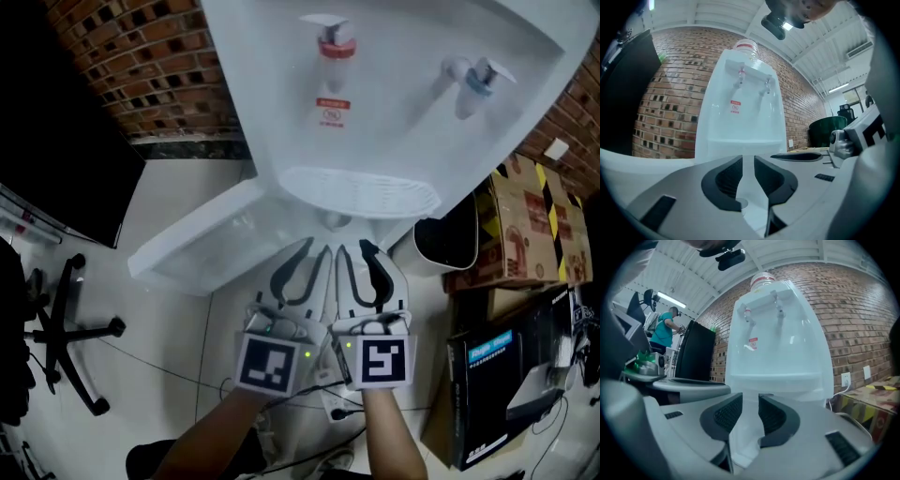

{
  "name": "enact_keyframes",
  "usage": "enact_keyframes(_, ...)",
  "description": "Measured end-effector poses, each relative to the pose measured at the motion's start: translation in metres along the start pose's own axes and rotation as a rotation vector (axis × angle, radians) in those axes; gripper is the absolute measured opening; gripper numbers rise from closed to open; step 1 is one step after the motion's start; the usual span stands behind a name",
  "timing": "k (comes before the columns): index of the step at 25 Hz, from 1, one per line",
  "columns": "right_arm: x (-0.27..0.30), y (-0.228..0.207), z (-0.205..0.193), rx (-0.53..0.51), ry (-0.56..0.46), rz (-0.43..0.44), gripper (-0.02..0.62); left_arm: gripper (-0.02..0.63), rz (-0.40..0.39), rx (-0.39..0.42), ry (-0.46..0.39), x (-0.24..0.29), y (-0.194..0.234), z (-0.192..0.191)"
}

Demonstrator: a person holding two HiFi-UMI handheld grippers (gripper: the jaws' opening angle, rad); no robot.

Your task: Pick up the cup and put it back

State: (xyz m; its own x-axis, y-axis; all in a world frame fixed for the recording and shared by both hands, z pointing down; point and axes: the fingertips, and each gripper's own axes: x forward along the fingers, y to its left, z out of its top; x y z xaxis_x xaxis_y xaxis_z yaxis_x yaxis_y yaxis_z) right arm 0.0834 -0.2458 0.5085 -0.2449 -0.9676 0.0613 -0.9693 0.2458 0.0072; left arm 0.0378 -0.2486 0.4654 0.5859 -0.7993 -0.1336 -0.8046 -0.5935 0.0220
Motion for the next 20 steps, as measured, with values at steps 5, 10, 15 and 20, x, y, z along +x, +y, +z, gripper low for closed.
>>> enact_keyframes(5,0.015,-0.012,-0.055,0.005,-0.004,-0.011,0.112,0.071,0.005,0.015,-0.016,0.003,0.004,-0.048)
enact_keyframes(10,0.037,-0.017,-0.103,-0.001,-0.010,-0.018,0.193,0.044,0.023,0.017,-0.028,0.007,0.009,-0.089)
enact_keyframes(15,0.047,-0.025,-0.138,0.016,-0.012,-0.028,0.193,0.000,0.041,0.015,-0.039,0.010,0.011,-0.117)
enact_keyframes(20,0.076,-0.031,-0.180,0.009,0.019,-0.014,0.270,0.000,0.039,0.006,-0.052,0.009,0.010,-0.135)
